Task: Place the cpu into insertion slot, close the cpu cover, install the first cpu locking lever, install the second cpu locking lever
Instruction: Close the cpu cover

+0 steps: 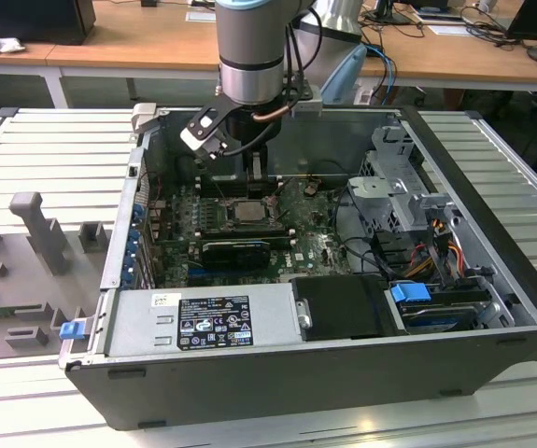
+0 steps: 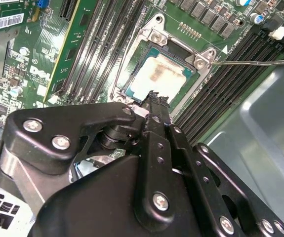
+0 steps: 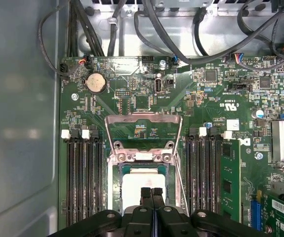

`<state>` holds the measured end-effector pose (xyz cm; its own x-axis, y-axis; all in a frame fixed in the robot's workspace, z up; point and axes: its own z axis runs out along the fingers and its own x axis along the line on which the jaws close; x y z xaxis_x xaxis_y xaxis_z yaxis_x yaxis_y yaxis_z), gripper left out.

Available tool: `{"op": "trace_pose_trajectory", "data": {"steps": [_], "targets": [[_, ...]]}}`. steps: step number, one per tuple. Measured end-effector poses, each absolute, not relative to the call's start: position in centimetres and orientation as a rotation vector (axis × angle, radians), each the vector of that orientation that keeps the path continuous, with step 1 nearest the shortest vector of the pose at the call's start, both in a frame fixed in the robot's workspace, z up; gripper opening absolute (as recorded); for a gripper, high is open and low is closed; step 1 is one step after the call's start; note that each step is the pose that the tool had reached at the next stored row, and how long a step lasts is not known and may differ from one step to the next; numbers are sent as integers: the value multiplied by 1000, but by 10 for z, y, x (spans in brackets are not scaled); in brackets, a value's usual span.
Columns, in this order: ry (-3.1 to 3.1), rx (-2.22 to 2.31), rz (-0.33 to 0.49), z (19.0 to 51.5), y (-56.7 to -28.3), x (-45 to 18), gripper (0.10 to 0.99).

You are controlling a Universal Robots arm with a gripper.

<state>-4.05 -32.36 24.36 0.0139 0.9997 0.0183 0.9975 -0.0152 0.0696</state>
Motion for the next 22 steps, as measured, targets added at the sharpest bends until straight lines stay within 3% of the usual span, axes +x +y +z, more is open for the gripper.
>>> {"op": "trace_pose_trajectory", "data": {"steps": [22], "targets": [[2174, 2214, 96, 251, -324, -41, 106]]}}
